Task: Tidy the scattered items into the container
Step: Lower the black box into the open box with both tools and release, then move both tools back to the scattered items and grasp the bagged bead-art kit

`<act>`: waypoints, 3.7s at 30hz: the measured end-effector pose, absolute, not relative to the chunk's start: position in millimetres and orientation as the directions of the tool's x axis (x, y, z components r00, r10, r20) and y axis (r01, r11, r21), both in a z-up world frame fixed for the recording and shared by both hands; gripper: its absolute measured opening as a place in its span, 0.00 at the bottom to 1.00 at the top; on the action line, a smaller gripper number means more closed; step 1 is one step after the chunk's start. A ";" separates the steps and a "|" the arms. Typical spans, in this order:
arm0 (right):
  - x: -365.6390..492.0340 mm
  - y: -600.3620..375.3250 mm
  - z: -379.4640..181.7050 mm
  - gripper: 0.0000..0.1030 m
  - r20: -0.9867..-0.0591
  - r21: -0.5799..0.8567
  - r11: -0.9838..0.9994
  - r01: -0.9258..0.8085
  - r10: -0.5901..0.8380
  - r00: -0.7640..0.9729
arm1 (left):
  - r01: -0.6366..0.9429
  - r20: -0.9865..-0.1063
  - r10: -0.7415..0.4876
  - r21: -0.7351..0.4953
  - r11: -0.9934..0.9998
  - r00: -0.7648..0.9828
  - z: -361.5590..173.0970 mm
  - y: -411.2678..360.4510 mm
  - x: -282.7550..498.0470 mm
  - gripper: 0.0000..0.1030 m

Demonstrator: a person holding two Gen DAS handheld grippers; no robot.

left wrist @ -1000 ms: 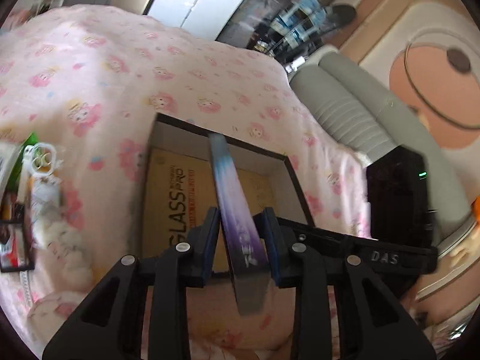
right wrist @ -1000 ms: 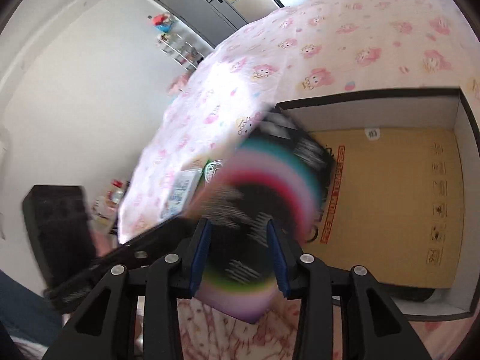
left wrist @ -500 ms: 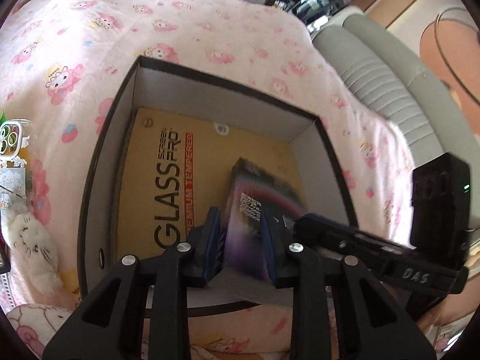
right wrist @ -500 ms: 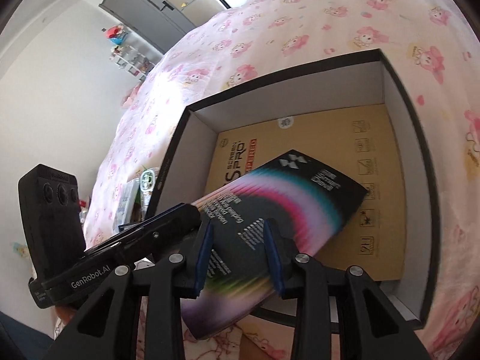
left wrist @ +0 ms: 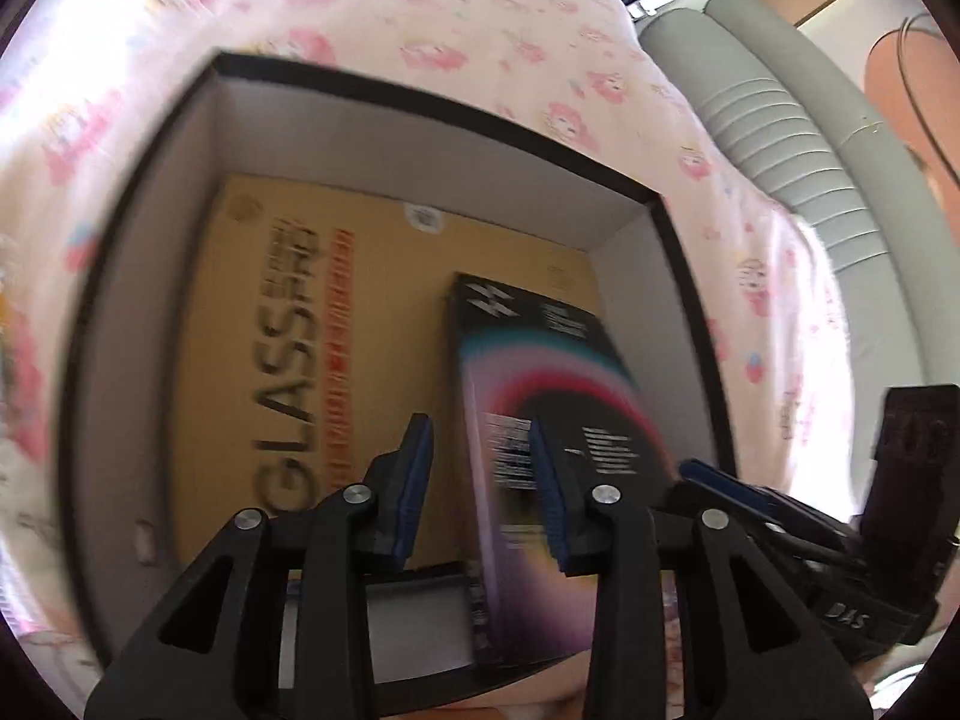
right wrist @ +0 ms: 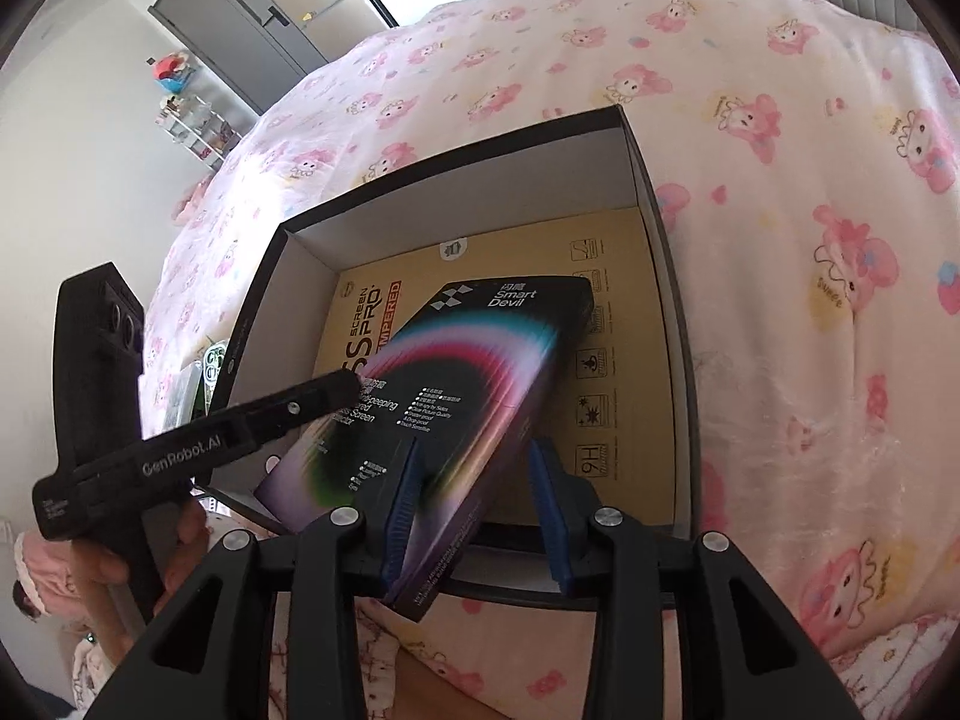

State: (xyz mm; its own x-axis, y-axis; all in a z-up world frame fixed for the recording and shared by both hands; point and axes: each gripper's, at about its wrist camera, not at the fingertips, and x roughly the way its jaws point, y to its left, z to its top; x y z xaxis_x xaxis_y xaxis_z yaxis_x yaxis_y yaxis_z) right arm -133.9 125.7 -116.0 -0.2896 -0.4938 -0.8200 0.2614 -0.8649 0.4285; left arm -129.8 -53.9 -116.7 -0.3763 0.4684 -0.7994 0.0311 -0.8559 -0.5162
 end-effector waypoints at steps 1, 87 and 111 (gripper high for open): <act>-132.6 129.7 -113.6 0.32 -0.821 0.427 -0.866 0.261 -0.492 -0.289 | 0.030 -0.798 0.479 -0.524 -0.851 -0.366 -118.0 -51.8 -132.6 0.32; 7.7 44.3 12.1 0.43 -0.684 0.074 -0.903 0.423 -0.354 -0.637 | -0.014 -0.704 0.196 -0.256 -0.967 -0.683 24.0 -101.4 63.4 0.57; -28.9 -227.5 -73.1 0.42 -0.869 0.200 -0.606 0.770 -0.473 -0.146 | 0.549 -0.770 0.062 -0.506 -0.665 -0.635 -122.7 -360.3 121.5 0.58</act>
